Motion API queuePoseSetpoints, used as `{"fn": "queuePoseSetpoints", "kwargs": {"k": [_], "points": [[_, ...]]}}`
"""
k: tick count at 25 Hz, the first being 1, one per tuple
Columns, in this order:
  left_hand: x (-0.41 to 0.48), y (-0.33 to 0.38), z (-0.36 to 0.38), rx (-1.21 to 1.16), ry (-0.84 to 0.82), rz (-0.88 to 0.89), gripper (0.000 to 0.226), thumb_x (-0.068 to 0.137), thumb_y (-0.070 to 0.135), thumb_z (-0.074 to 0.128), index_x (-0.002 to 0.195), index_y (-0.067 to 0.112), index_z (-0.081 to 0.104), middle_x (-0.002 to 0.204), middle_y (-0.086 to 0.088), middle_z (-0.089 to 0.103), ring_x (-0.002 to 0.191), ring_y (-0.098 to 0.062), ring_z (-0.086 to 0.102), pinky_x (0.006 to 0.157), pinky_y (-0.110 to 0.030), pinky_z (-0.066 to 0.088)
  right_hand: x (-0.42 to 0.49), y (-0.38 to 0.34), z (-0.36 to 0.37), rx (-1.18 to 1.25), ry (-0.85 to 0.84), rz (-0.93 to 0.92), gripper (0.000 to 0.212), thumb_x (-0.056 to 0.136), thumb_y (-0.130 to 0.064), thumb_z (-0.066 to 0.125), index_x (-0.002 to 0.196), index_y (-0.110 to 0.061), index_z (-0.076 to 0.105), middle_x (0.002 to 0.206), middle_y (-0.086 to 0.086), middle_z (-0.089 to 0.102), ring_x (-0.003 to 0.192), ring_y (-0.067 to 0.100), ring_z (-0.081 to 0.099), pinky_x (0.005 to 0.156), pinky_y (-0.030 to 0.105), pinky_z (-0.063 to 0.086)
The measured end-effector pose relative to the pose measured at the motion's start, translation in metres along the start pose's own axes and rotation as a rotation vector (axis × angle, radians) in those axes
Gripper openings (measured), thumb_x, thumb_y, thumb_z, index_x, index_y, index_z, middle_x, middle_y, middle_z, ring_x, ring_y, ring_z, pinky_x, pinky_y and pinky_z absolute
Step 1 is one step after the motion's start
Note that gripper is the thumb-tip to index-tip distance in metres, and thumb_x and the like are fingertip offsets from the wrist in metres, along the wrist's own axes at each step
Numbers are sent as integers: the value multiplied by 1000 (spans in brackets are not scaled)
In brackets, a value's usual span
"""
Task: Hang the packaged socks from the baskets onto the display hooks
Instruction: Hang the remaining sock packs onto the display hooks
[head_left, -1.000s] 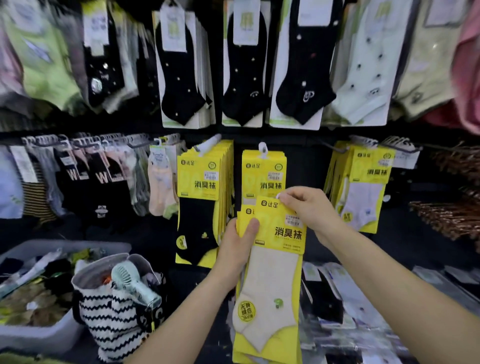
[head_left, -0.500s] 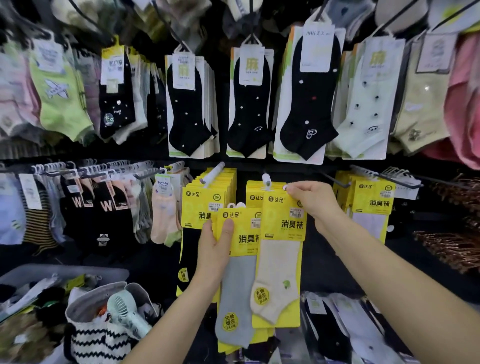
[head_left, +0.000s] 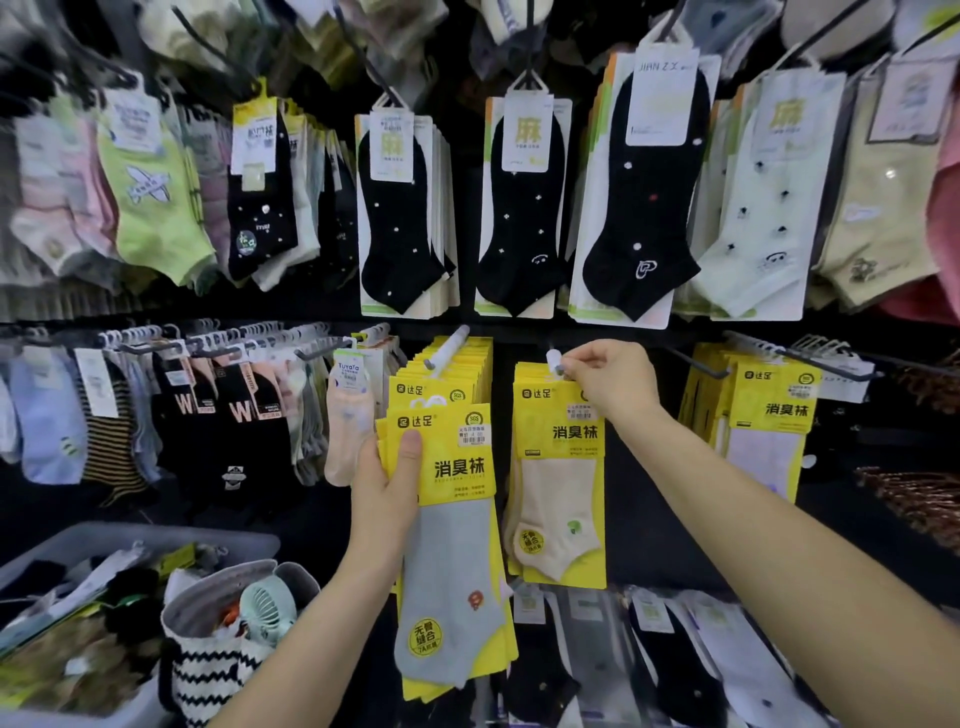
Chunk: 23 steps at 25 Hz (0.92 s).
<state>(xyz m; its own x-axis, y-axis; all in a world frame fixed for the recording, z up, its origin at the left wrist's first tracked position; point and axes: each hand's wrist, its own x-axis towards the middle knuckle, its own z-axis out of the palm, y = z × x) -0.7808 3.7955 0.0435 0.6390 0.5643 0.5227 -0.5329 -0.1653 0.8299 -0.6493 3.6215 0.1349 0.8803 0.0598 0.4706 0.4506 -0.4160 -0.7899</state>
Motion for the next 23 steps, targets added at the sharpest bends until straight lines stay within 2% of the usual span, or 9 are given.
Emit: {"fn": "queuePoseSetpoints", "kwargs": {"k": [4,6,7,9,11,13,16,19,23], "points": [[-1,-1,6,8,-30,-13,12,94,29,49,103,31,57,102,2,69,86,-7,68,69,-21,56,-7,3,-9,-48,45,-49,10,85,-24,63,78,-30,64,80,-14,63,88,12,62,89,44,50],[-2,-2,14,13,-59,-26,19,93,32,49,109,24,55,105,0,68,91,-9,68,73,-22,56,-18,5,-12,33,132,-140,3,86,-30,62,84,-28,61,80,-13,61,87,13,61,87,40,50],[-3,-2,19,13,-70,-38,22,92,33,50,110,22,55,107,0,68,94,-11,67,77,-27,57,-26,6,-12,84,111,-171,9,85,-35,63,84,-27,59,79,-12,61,84,14,61,80,35,51],[-6,-2,31,-6,-83,-72,20,91,36,51,107,24,55,110,-1,66,100,-16,65,85,-37,54,-44,8,-7,66,-98,-144,29,77,-50,66,88,-25,55,81,-9,60,79,11,60,65,25,48],[-9,-3,44,-29,-101,-96,17,90,36,53,105,27,55,110,0,66,100,-15,65,84,-36,54,-56,13,1,-71,-276,-72,48,69,-59,68,92,-19,54,82,-8,58,77,8,57,61,24,45],[-13,-4,55,-68,-144,-130,24,87,37,56,108,26,55,110,1,67,99,-14,66,81,-34,55,-59,18,0,-69,-256,-49,48,70,-55,70,91,-13,59,83,-4,62,78,13,59,63,30,48],[-16,-7,63,-115,-228,-184,36,81,35,63,113,25,51,108,7,67,93,-5,67,70,-21,56,-56,24,-14,111,-230,22,30,77,-41,72,89,-14,66,89,3,70,86,20,67,74,42,57],[-18,-11,66,-84,-242,-174,30,82,25,68,105,31,50,102,13,66,85,4,66,62,-13,52,-57,26,-26,169,-288,35,22,79,-36,71,91,-19,63,95,5,70,90,22,68,77,40,57],[-20,-11,68,21,-262,-126,29,82,23,68,102,32,49,104,9,65,91,-1,65,70,-18,52,-53,14,-32,138,-278,-60,14,87,-31,63,86,-18,66,95,12,67,84,20,62,78,36,53]]}}
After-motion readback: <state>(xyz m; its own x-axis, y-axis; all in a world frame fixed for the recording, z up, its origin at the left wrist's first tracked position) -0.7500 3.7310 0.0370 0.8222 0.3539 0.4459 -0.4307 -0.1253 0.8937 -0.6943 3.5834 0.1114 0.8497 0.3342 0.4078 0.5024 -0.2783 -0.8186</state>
